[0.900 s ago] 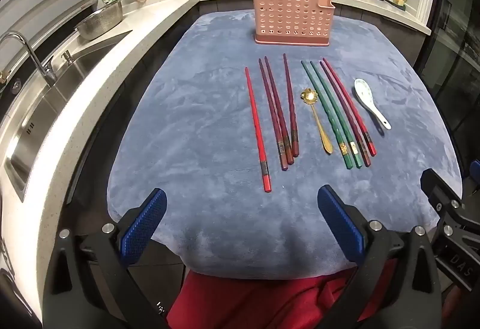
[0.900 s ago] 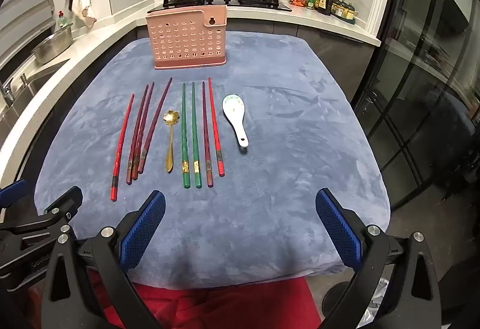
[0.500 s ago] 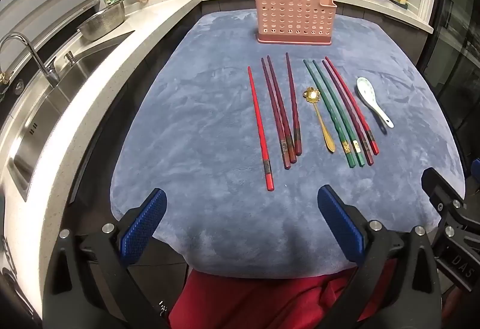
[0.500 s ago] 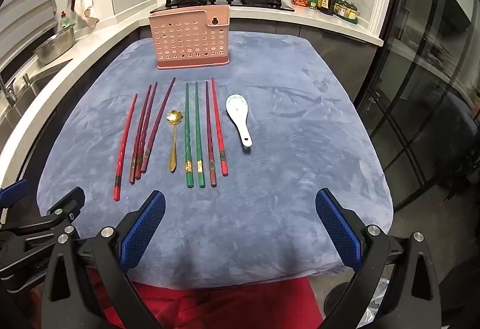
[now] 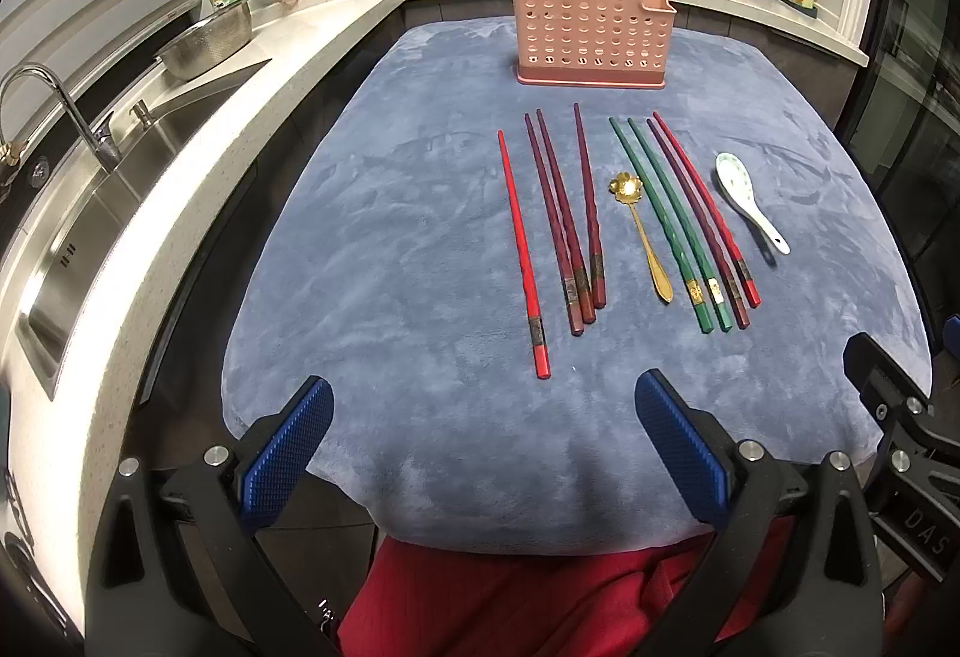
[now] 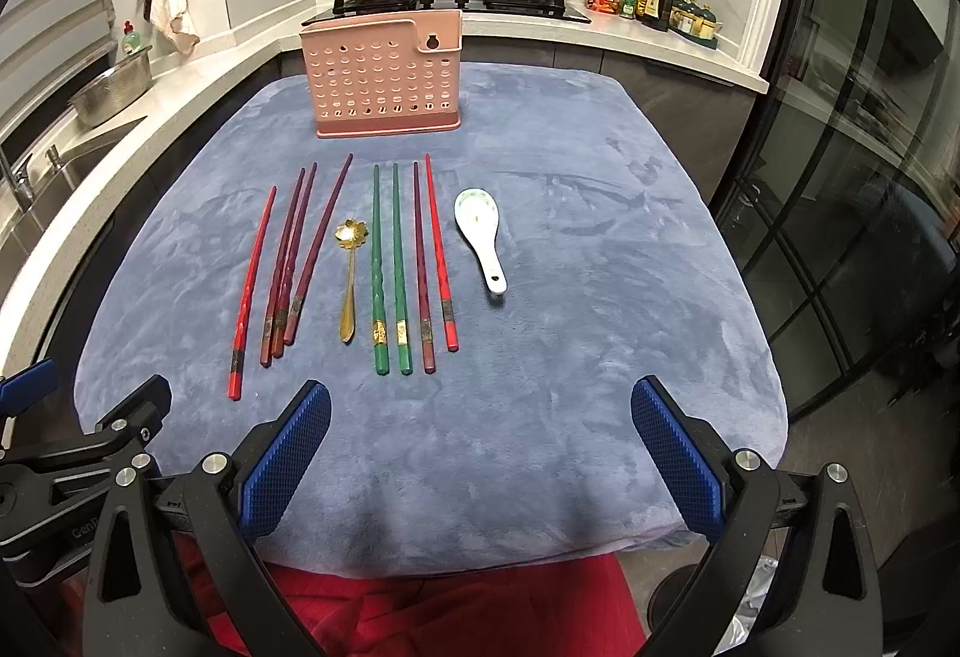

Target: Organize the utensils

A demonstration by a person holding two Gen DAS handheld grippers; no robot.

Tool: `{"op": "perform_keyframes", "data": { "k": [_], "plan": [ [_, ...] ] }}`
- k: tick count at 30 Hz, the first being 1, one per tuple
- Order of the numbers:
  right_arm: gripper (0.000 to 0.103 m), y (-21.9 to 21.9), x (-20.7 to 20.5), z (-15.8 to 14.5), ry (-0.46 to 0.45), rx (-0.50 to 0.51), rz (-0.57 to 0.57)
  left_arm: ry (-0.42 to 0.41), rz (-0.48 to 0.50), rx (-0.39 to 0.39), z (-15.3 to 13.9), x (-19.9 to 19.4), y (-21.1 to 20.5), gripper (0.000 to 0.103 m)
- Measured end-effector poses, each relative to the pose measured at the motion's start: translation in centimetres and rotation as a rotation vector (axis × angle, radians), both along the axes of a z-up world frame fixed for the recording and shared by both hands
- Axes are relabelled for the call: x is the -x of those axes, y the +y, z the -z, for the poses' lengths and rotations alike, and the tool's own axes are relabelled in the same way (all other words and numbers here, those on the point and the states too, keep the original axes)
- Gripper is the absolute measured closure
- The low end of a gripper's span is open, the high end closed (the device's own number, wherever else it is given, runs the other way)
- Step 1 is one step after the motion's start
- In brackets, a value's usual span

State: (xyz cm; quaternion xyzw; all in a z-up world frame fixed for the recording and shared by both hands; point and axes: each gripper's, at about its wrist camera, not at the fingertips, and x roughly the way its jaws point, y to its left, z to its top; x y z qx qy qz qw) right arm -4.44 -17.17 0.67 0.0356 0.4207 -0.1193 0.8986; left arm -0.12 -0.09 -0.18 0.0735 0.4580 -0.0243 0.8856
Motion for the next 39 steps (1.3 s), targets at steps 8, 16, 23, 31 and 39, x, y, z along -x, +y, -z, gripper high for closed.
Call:
{"op": "perform_keyframes", "data": {
  "k": [8,16,23,31,39],
  "plan": [
    [0.007,-0.12,0.02,-0.03,0.000,-0.002,-0.001,0.000,-0.002,-0.001,0.04,0.01,-0.04,0.007],
    [0.007,-0.12,0.01,-0.03,0.000,-0.004,-0.001,0.001,-0.005,-0.001,0.19,0.16,0.39,0.007],
    [0.007,-0.12,0.01,-0.02,0.001,-0.004,-0.001,0.003,-0.006,-0.001,0.20,0.17,0.43,0.007],
    [0.007,0.20,-0.14,0.08,0.002,-0.004,-0.001,0.003,-0.005,-0.001,0.17,0.12,0.37,0.007],
    [0.007,0.12,-0.14,0.06,0.004,-0.005,-0.001,0.004,-0.005,-0.001,0.19,0.11,0.39,0.007]
  ]
}}
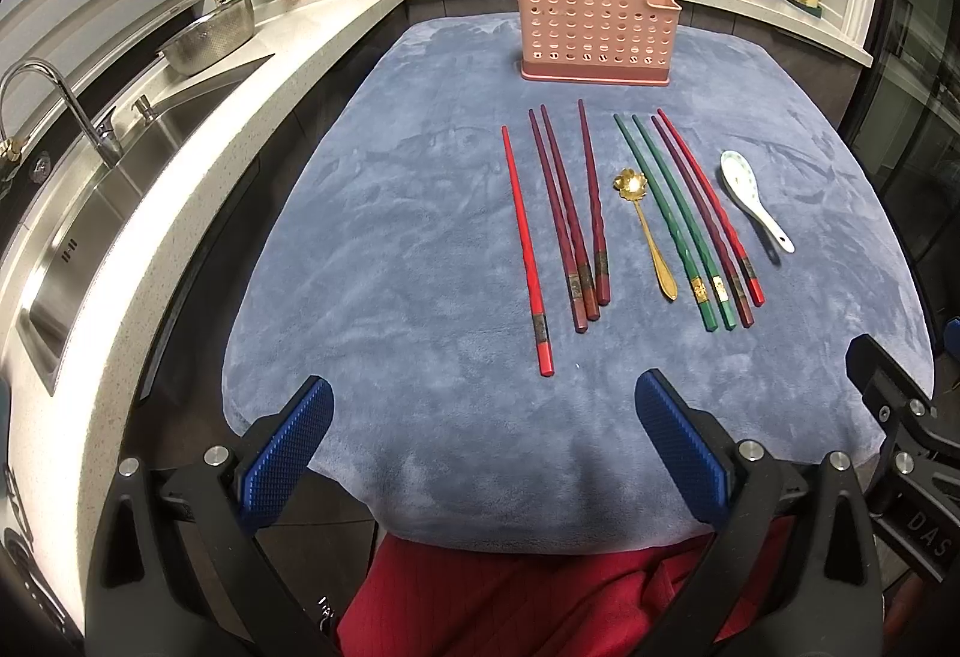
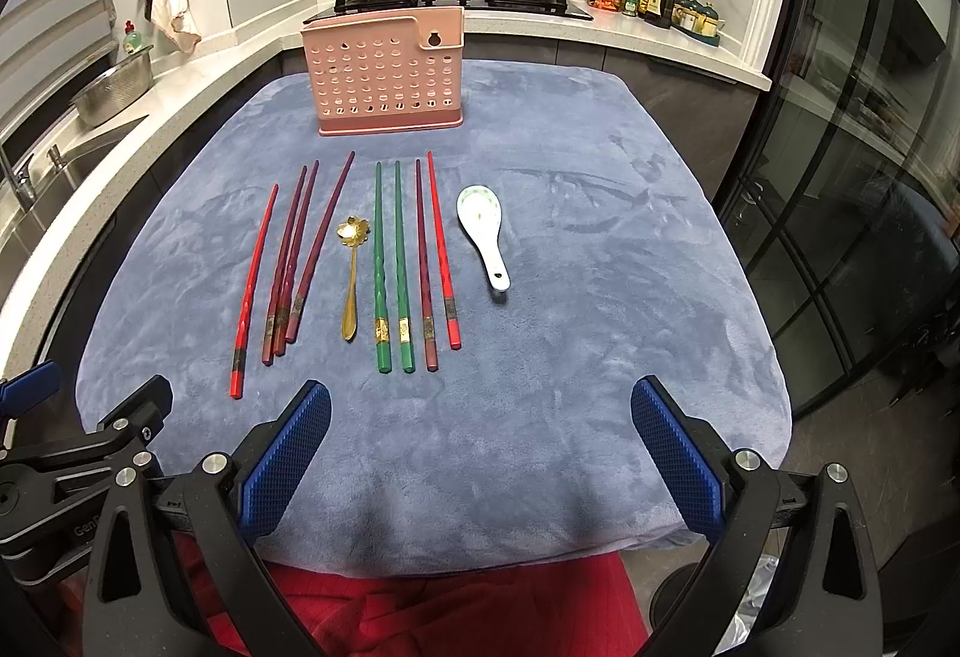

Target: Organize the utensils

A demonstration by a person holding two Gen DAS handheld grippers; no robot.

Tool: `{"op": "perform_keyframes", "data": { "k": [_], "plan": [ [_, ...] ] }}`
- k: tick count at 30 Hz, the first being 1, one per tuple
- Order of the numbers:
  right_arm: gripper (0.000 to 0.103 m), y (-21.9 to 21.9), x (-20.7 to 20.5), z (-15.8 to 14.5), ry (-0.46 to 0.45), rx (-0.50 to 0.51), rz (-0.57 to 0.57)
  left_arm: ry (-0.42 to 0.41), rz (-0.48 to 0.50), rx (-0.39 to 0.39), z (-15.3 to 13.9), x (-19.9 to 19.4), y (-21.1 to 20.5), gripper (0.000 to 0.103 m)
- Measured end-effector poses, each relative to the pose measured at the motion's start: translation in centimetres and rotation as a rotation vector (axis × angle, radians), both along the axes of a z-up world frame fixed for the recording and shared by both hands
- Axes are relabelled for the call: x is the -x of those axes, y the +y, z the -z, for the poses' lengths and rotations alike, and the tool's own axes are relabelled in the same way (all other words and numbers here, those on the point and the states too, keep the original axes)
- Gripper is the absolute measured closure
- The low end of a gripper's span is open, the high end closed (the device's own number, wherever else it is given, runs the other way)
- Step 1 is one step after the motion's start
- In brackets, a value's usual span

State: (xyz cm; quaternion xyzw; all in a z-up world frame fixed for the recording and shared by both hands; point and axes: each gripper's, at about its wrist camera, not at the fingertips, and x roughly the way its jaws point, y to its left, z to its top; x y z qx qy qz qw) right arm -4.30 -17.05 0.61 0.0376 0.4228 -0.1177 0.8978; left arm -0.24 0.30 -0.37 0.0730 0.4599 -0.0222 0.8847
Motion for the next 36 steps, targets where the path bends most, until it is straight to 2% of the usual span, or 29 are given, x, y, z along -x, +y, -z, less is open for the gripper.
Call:
{"op": "perform_keyframes", "data": {
  "k": [36],
  "plan": [
    [0.007,0.25,0.01,0.03,0.001,0.001,-0.001,0.004,-0.001,0.000,0.09,0.03,0.17,0.007]
  ]
}}
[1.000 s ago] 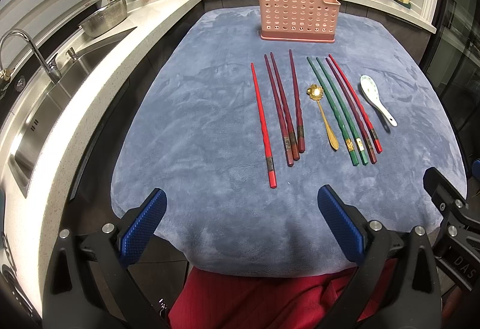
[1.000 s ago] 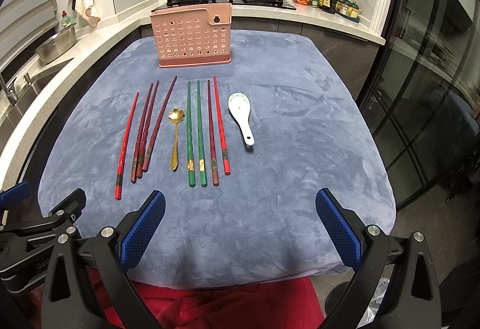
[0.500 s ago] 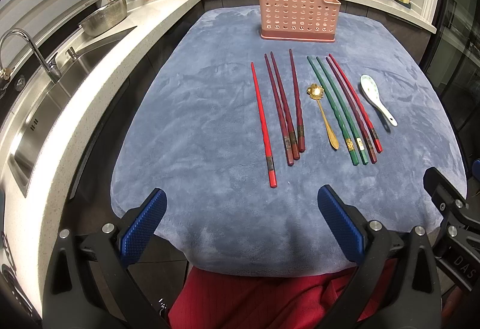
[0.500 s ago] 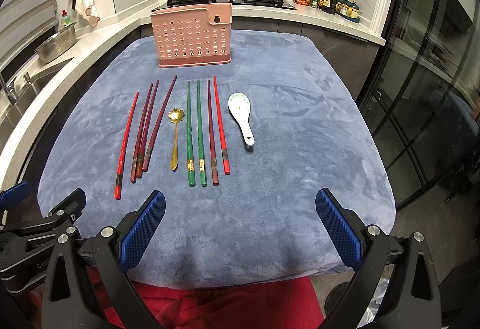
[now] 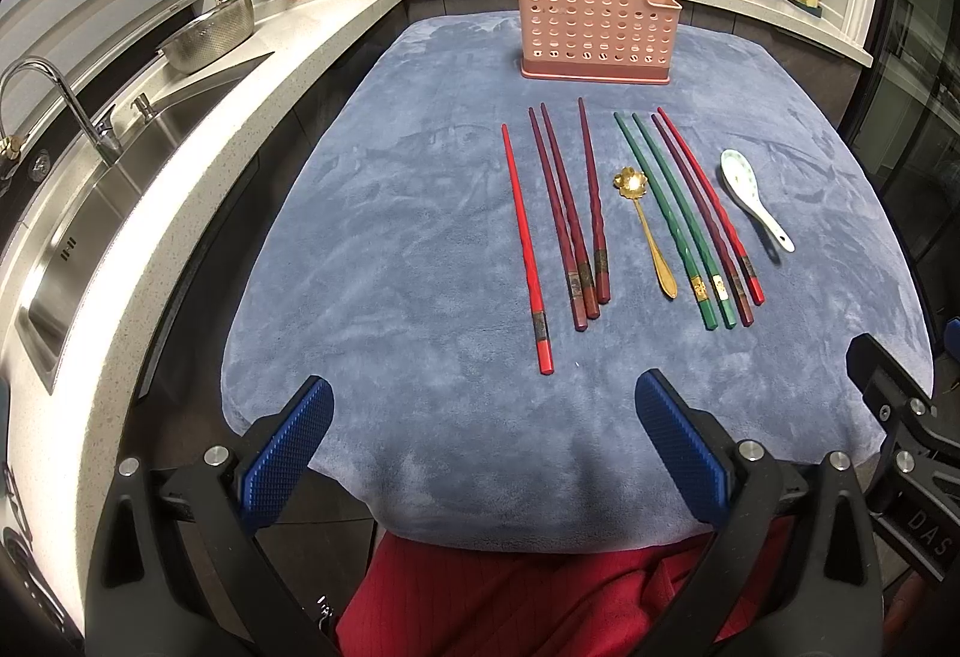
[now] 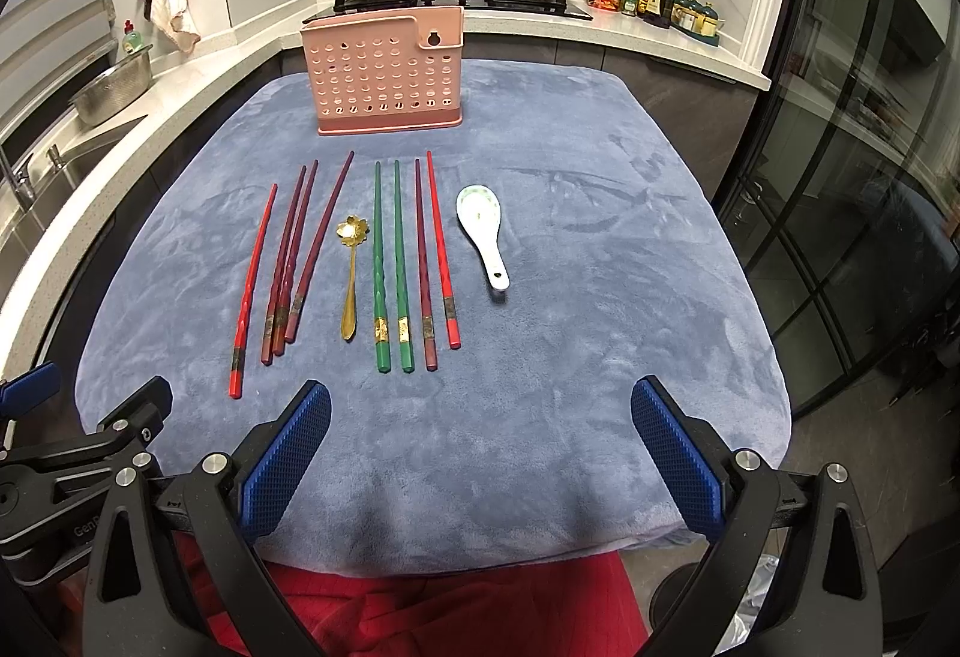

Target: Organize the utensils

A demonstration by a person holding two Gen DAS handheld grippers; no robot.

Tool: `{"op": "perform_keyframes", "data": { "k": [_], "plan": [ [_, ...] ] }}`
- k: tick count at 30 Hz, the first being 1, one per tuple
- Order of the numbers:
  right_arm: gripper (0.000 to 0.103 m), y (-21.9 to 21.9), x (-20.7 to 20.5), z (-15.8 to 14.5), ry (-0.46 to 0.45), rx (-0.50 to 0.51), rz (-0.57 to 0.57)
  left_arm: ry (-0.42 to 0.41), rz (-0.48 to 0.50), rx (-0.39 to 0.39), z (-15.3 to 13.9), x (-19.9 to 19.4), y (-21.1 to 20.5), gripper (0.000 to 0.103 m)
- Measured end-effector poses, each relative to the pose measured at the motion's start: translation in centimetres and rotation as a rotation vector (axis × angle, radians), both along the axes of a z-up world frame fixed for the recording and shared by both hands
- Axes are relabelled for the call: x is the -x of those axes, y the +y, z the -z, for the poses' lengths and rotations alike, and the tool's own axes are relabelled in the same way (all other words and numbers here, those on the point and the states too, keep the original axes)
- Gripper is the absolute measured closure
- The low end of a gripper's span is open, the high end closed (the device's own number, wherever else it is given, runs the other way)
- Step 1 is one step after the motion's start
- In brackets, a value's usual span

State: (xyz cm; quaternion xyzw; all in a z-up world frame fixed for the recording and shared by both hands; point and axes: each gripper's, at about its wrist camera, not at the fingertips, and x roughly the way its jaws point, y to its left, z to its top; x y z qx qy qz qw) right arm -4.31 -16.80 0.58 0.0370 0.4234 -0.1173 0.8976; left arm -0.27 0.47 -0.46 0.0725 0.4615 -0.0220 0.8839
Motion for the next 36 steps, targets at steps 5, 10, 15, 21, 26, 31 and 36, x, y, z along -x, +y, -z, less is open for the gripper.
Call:
{"op": "perform_keyframes", "data": {
  "k": [5,10,15,21,26,31,36],
  "plan": [
    [0.007,0.0,0.0,0.0,0.001,-0.002,0.001,0.000,0.001,0.000,0.0,0.0,0.0,0.007],
    [0.007,0.0,0.0,0.0,0.000,-0.001,0.000,0.000,0.000,0.000,0.0,0.0,0.0,0.007],
    [0.007,0.0,0.0,0.0,-0.001,-0.001,0.001,0.003,-0.002,-0.001,0.0,0.0,0.1,0.007],
    [0.007,-0.1,-0.1,0.0,0.001,-0.002,0.000,0.005,-0.004,0.000,0.2,0.1,0.2,0.007],
    [0.007,-0.2,-0.1,0.1,0.004,-0.005,0.007,0.008,-0.009,0.014,0.2,-0.2,0.3,0.007],
    [0.007,-0.9,-0.8,0.8,0.023,-0.026,0.026,0.038,-0.036,0.073,0.8,-1.7,1.3,0.007],
    [0.007,-2.2,-2.0,1.8,0.037,-0.060,0.038,0.069,-0.061,0.092,2.6,-4.1,2.0,0.007]
  ]
}}
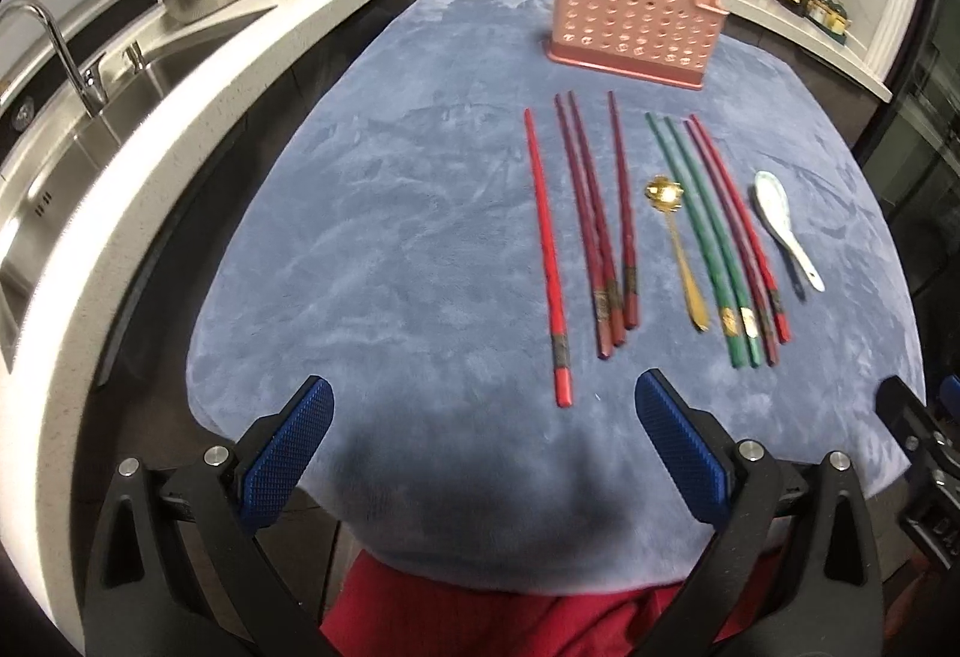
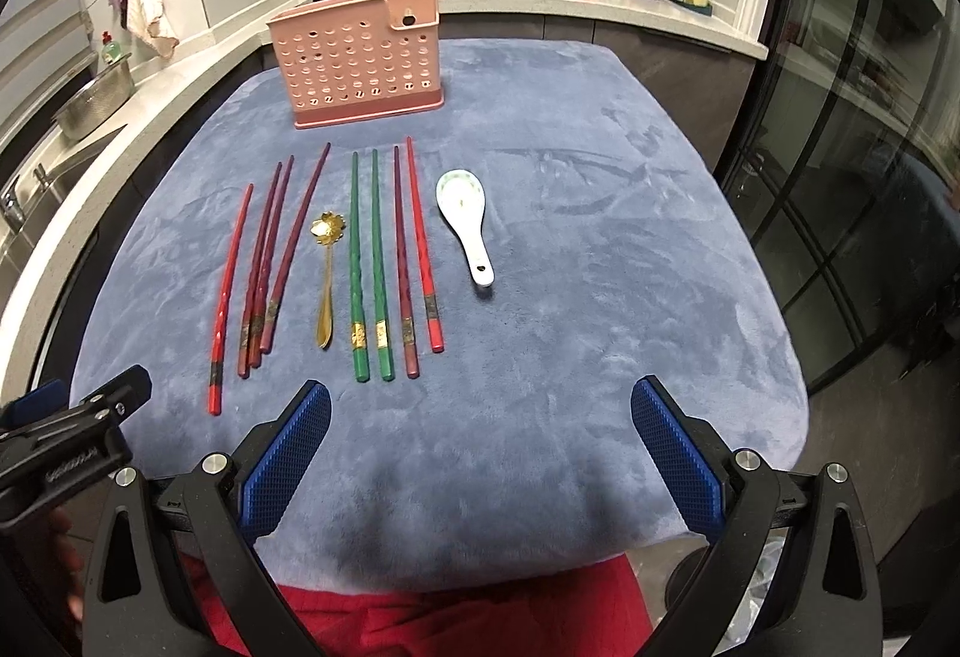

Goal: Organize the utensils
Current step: 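Grasp a red chopstick with the left tool while the right tool grasps the white ceramic spoon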

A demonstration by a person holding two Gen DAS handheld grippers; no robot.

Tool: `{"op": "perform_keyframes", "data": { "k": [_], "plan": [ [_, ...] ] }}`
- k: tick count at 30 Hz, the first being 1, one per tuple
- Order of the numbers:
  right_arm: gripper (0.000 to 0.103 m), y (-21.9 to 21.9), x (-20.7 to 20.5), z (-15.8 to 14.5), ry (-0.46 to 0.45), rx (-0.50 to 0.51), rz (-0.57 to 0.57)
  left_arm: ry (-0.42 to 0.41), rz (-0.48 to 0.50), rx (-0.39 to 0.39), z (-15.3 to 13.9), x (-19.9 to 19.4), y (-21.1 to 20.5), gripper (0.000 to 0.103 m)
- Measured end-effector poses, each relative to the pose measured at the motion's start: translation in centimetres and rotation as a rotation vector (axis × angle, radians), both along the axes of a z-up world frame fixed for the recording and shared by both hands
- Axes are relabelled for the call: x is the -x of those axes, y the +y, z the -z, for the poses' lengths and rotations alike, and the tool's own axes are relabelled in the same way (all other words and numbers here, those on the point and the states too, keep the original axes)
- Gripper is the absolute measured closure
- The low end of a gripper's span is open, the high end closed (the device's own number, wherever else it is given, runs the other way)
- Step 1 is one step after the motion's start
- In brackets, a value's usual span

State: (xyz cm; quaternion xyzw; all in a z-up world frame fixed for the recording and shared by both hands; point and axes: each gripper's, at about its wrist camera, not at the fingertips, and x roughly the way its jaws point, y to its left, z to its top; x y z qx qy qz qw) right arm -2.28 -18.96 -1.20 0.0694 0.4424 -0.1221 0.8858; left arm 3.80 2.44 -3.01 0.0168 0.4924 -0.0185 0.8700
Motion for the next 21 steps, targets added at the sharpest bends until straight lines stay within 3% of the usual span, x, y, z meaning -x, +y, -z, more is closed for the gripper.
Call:
{"op": "perform_keyframes", "data": {
  "k": [8,13,16,19,21],
  "plan": [
    [0.007,-1.5,-2.5,1.7,0.031,-0.017,0.014,0.063,0.003,-0.030,3.9,-2.9,-0.7,0.008],
    [0.007,-2.1,-3.8,2.6,0.039,-0.018,0.018,0.093,0.023,-0.003,5.3,-3.4,-0.8,0.022],
    [0.009,-2.4,-4.8,3.0,0.041,-0.032,0.011,0.118,0.042,0.019,6.0,-3.6,-1.0,0.039],
    [0.017,-2.8,-6.1,3.4,0.038,-0.046,-0.005,0.124,0.055,0.030,6.3,-3.6,-1.3,0.043],
    [0.027,-3.2,-6.9,3.8,0.038,-0.070,-0.009,0.120,0.071,0.039,6.3,-3.7,-1.5,0.052]
  ]
}}
